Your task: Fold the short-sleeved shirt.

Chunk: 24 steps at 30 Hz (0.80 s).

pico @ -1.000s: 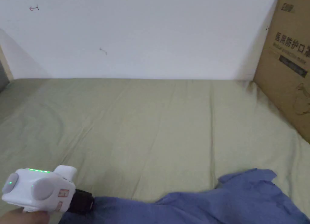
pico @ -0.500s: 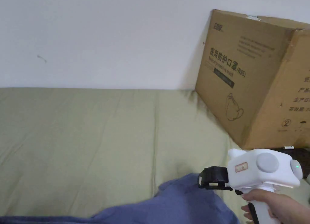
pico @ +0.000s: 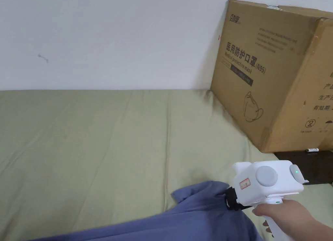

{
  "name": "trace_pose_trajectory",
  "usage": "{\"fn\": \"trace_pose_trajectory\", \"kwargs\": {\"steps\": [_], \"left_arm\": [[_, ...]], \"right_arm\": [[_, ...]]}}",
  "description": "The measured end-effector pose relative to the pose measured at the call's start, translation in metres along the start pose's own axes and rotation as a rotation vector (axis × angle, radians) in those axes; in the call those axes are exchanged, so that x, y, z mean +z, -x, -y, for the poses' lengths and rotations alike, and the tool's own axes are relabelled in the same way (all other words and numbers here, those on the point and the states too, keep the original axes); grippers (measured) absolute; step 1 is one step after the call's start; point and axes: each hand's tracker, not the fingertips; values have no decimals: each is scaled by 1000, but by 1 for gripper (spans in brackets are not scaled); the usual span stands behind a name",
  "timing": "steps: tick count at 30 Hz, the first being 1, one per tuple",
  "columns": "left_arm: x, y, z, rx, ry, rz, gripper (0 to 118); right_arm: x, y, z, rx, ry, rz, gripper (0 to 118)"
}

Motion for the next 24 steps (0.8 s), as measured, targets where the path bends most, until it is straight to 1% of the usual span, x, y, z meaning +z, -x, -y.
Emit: {"fn": "trace_pose_trajectory", "kwargs": {"steps": [2,5,7,8,9,11,14,17,19,22,24], "left_arm": [[3,1,1,25,-21,-11,0],[12,8,-3,128,-99,1,0],[20,12,-9,183,-154,4,0],[24,13,-13,215,-178,7,0],[26,16,-17,247,-189,28,0],[31,20,-25,274,-206,54,0],[42,14,-30,189,-307,58,0],[51,4,-19,137,-317,81,0],[56,0,-1,108,-299,83,0],[66,-9,45,30,-260,106,0],[74,-14,81,-25,-233,111,0]], "right_arm": [[21,-6,7,-76,-74,-26,0],[48,-22,9,-228,-157,-104,0],[64,-28,7,-283,-209,-113,0],[70,-31,6,-296,-241,-117,0],[74,-32,5,-304,-258,-129,0],[88,-32,6,-316,-296,-102,0],[100,-33,15,-320,-347,-95,0],[107,-32,40,-302,-338,-79,0],[114,-31,70,-287,-301,-50,0],[124,-32,132,-281,-273,-62,0],[140,-30,181,-276,-237,-88,0]]}}
